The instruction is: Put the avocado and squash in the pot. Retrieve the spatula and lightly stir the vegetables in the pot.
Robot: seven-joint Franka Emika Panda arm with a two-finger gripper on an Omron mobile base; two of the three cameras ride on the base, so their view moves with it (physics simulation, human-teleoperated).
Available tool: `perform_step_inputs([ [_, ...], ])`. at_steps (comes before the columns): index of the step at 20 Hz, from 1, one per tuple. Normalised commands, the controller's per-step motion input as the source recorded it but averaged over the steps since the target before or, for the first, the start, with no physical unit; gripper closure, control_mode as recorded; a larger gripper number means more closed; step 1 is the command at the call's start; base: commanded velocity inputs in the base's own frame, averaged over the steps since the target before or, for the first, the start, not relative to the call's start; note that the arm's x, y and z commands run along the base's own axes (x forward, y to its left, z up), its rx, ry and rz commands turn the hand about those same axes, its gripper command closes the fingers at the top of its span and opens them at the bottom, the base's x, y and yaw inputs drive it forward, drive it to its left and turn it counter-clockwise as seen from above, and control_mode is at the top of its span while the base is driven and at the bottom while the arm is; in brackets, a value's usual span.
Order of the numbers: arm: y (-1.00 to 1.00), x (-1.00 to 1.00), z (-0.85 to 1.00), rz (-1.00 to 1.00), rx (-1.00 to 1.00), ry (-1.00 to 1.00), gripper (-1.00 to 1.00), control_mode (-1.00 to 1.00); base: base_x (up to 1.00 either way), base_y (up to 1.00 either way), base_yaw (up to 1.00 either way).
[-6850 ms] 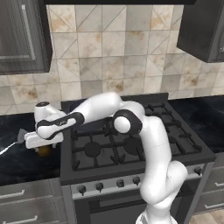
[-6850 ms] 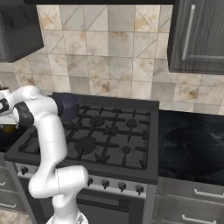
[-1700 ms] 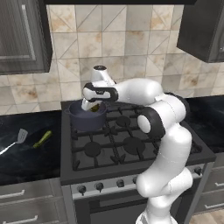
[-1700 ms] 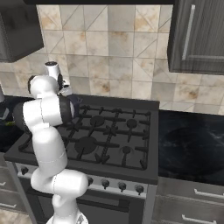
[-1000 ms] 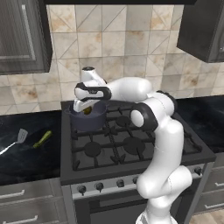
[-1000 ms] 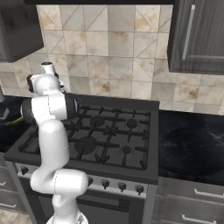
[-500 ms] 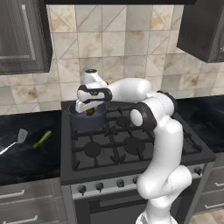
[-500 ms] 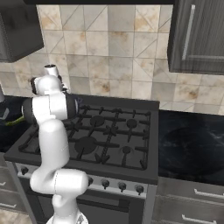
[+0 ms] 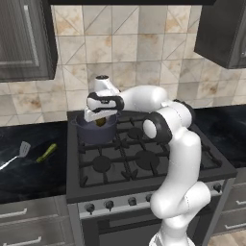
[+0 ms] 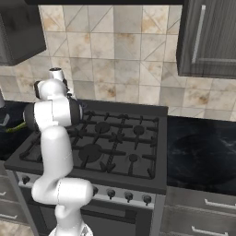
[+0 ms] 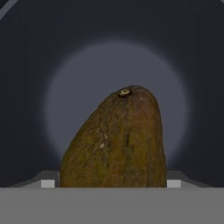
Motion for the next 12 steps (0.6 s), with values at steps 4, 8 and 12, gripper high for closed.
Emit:
perform_step_inputs([
  [4, 0.0, 0.0, 0.0, 0.0, 0.0, 0.0, -1.0, -1.0, 0.0, 0.0, 0.0],
  [8, 0.0, -0.01, 0.0, 0.0, 0.0, 0.0, -1.0, -1.0, 0.0, 0.0, 0.0],
  [12, 0.0, -0.13, 0.05, 0.0, 0.0, -0.02, -1.0, -1.0, 0.0, 0.0, 0.0],
])
